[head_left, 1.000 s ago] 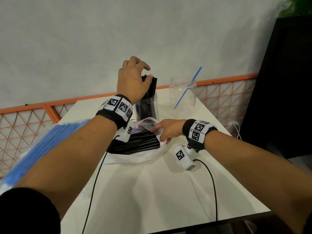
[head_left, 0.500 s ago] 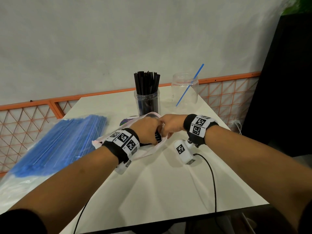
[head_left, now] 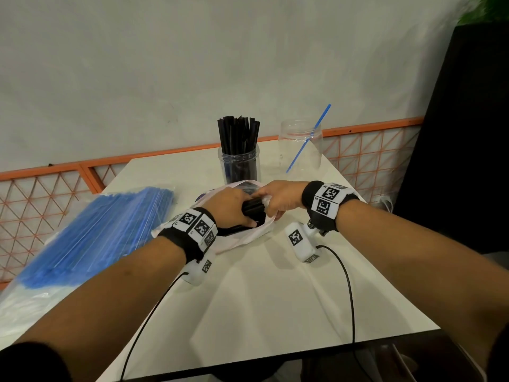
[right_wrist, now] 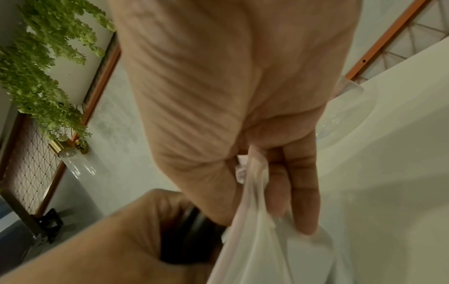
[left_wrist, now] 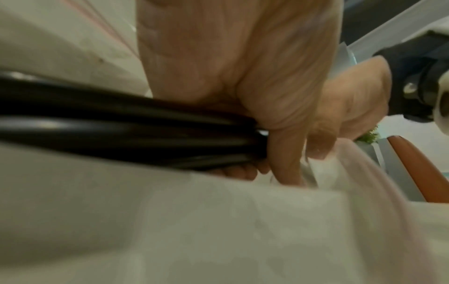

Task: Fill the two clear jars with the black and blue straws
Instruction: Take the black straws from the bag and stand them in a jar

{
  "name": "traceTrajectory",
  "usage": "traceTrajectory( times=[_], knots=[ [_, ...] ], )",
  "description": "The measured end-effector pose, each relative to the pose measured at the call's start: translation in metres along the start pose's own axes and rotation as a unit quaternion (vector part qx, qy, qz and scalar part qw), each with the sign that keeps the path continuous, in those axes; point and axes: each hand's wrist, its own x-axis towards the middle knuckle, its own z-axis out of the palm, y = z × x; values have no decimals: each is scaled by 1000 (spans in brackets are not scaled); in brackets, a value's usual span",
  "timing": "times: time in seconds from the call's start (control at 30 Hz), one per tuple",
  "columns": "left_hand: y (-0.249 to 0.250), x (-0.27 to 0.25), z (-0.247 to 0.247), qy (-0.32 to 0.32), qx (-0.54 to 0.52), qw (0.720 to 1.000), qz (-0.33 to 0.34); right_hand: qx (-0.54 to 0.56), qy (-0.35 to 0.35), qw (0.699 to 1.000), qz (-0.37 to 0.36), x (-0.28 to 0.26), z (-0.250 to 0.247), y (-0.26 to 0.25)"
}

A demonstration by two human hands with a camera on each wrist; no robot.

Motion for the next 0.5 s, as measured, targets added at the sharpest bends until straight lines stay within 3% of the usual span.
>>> traceTrajectory(
  times=[0.1, 0.27, 0.4, 0.5],
  knots=[
    [0, -2, -14, 18, -185, 983, -4, 1, -5, 1000, 9, 3, 2, 0],
    [20, -9, -52, 88, -469, 879, 3, -30, -26, 999, 5, 7, 7, -4],
    [41, -17, -79, 125, -559, 817, 72, -29, -28, 999, -2, 10, 7, -3],
    [53, -23, -87, 114, -628, 759, 131, -23, -18, 1000, -5, 13, 10, -1]
  ],
)
